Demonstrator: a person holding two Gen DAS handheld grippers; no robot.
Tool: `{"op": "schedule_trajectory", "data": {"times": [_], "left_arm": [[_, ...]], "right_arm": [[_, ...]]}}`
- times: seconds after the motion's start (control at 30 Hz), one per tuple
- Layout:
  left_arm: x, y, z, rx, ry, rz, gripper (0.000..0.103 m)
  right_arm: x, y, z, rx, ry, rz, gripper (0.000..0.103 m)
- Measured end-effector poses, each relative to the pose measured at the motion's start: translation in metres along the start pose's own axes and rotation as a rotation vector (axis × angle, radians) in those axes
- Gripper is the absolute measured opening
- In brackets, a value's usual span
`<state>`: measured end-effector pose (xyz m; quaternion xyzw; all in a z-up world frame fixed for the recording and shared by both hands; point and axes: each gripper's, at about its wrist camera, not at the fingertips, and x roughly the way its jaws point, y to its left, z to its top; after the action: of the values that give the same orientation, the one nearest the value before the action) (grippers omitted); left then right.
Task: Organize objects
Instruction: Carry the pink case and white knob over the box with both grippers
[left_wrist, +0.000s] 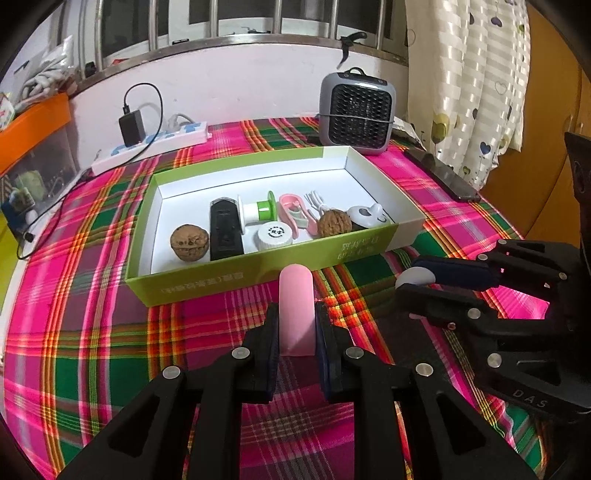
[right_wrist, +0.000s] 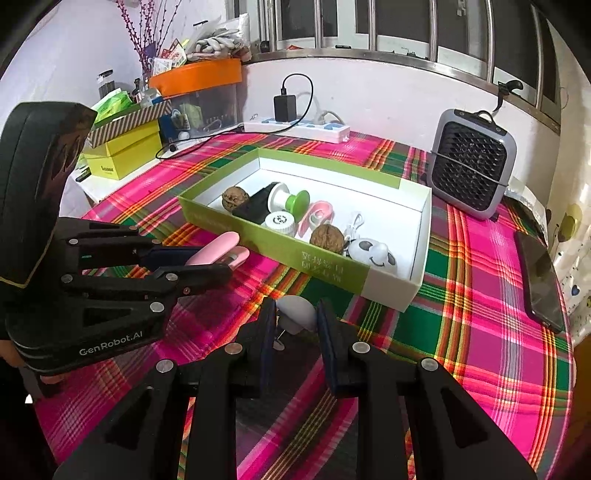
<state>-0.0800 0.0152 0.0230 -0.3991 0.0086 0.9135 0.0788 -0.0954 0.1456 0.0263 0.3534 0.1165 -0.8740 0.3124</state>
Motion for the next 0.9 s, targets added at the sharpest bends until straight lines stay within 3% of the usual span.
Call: {"op": "schedule_trajectory", "data": {"times": [0.9], "left_arm": [[-0.028,0.017,0.008,-0.055,-0.054,-0.015,0.016]], "right_arm": [[-0.015,0.012,0.023,-0.004,-0.047,-0.021,0.024]]}}
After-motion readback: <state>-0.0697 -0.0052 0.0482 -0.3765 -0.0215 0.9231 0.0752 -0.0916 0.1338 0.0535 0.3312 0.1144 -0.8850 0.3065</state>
